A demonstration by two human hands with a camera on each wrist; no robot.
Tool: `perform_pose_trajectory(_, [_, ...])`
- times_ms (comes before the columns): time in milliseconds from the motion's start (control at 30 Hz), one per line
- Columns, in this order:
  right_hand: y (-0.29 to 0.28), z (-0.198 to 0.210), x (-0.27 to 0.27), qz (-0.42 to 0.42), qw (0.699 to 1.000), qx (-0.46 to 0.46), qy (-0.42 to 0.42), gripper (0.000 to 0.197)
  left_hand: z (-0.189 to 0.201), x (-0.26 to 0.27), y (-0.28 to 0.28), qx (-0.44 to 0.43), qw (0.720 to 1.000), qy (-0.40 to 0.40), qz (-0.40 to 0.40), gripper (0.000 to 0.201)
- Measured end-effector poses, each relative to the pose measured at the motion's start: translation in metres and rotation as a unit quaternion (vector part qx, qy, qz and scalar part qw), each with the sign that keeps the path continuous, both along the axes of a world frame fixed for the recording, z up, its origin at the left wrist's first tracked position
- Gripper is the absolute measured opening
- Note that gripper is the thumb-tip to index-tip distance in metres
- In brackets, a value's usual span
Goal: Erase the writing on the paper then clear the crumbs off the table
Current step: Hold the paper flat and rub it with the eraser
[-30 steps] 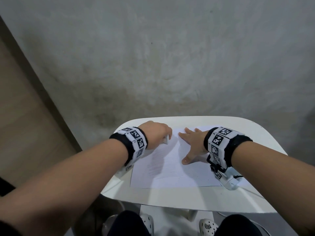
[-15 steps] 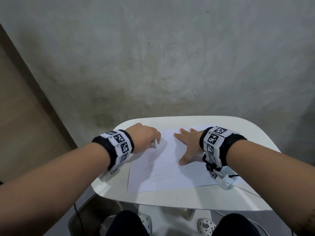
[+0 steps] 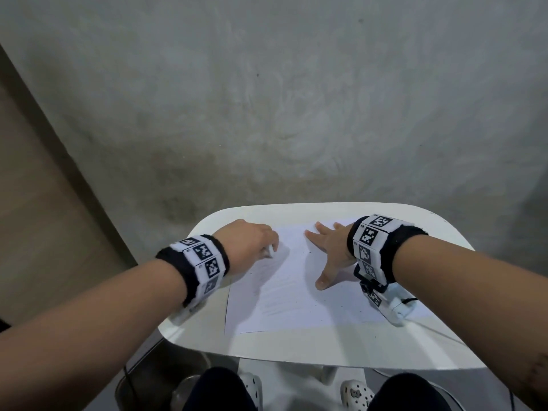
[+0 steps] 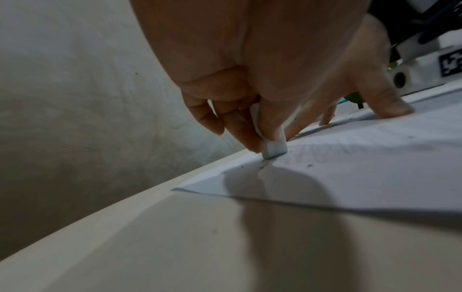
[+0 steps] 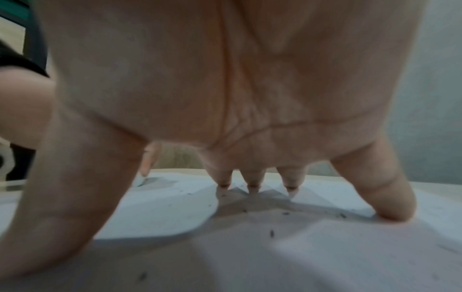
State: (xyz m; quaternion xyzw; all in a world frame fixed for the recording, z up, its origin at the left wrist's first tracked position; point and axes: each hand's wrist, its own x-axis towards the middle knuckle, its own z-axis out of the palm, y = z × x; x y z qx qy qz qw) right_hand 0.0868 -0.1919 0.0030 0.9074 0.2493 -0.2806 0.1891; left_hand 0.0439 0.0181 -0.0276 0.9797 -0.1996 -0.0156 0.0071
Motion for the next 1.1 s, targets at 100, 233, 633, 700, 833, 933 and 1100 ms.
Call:
perform_pose_trajectory(100, [0.001,-0.002,0.001,0.002,1.0,0.001,-0.003,0.118,0.014,-0.009,0.008,0.02,0.997,0.069,-0.007,0.012])
perform_pose_trajectory(233, [0.002,-0.002,0.0,-0.005,1.0,-0.002,-0.002,0.118,0.022,0.003,-0.002,0.094,0.995,0.026,-0.037,0.016])
perform_pose_trajectory(633, [0.004,-0.003,0.0,-0.005,1.0,-0.006,-0.001,0.118,0.025,0.001,-0.001,0.127,0.99,0.036,-0.053,0.018])
perform_pose_trajectory(700, [0.004,-0.002,-0.001,-0.004,1.0,-0.008,-0.001,0.118,0.018,0.002,-0.003,0.107,0.992,-0.008,-0.059,0.015])
perform_pose_trajectory(833, [0.002,-0.005,-0.003,0.0,1.0,-0.002,-0.015,0.116,0.013,-0.007,0.019,0.11,0.992,0.041,-0.056,0.012])
perform_pose_trajectory(933, [0.003,-0.005,-0.002,-0.002,1.0,-0.001,-0.015,0.116,0.025,-0.004,0.019,0.17,0.982,0.074,-0.046,0.015])
perform_pose_trajectory(1100, [0.004,-0.004,-0.006,0.0,1.0,-0.011,-0.022,0.114,0.02,0.015,-0.022,0.103,0.993,-0.022,-0.053,0.021])
